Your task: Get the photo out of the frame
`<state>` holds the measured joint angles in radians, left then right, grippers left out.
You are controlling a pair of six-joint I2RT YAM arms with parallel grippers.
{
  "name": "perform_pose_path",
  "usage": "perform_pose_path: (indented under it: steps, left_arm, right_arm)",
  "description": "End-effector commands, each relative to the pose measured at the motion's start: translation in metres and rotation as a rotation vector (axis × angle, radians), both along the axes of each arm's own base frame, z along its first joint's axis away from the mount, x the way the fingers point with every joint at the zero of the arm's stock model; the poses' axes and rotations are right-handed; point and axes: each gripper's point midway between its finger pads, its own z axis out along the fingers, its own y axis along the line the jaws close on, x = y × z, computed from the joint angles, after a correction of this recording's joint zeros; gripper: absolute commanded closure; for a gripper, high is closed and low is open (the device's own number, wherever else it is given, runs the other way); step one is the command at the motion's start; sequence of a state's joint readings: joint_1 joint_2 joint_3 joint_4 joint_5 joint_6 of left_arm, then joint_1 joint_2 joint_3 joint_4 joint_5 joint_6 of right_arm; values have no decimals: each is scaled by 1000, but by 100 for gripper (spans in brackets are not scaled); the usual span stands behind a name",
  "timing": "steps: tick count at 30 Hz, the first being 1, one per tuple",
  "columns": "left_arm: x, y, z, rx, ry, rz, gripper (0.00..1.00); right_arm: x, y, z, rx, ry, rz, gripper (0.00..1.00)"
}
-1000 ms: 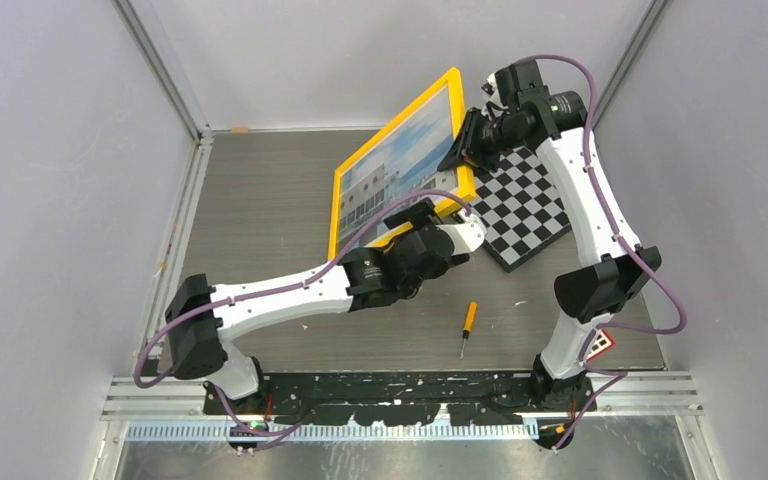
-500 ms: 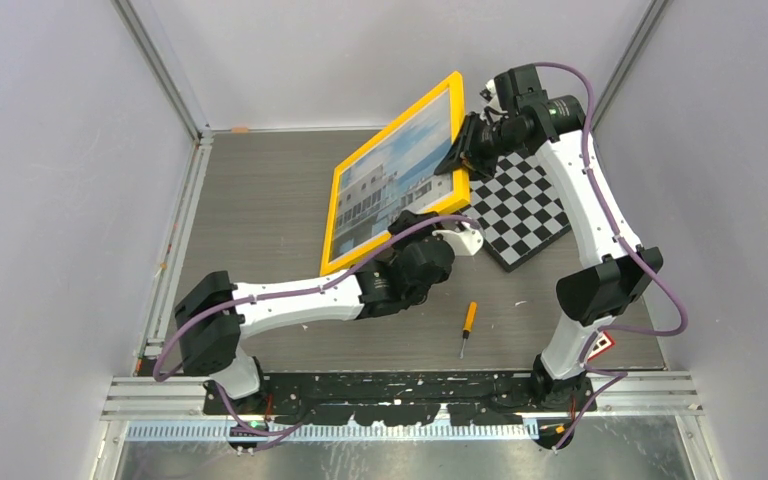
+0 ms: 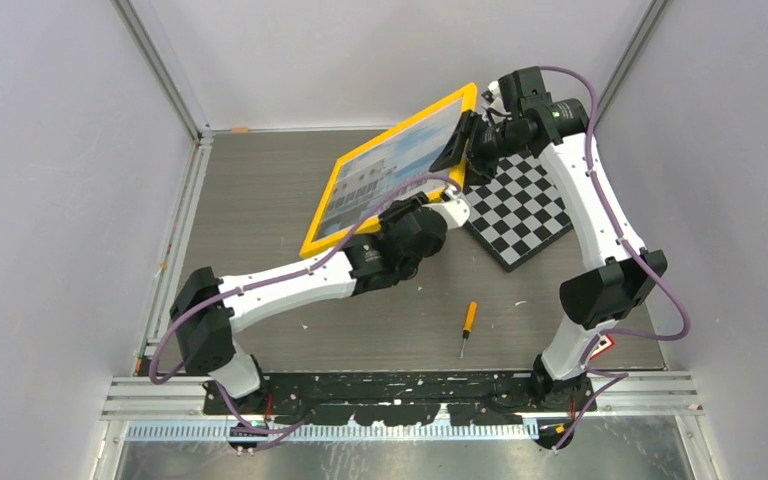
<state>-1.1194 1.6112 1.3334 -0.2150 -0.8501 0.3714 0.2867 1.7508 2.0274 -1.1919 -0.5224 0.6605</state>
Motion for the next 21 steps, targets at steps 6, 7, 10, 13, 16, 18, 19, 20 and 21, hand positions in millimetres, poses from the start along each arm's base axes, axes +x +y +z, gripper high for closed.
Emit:
perform_pose_path:
  steps: [6,7,10,13,16,18,19,20,21]
  left_arm:
    - [7,32,75,-363,65,0,100]
    - [7,35,81,-386,66,-4,100]
    - [9,43,100,-436,63,-4,100]
    - [15,59,114,-551,112,25,100]
    - [19,75,130,-692,160,58,100]
    - [23,89,138,-757,168,82,100]
    - [24,93,141,-799,181,82,100]
    - [24,101,145,-835,179,94,100]
    - [25,107,148,-863,182,104,100]
  right_arm:
    - [5,-10,67,57,-235,8,0]
    - [9,-14,70,57,-246,-5,1]
    - [19,-26,76,53,-277,-24,1]
    - [22,-30,78,62,-287,-31,0]
    - [20,-29,76,73,-285,-23,0]
    - [19,-29,74,77,-286,-27,0]
    - [20,-29,75,79,-293,-30,0]
    - [20,-30,75,79,-298,-32,0]
    - [19,-30,76,79,-304,-31,0]
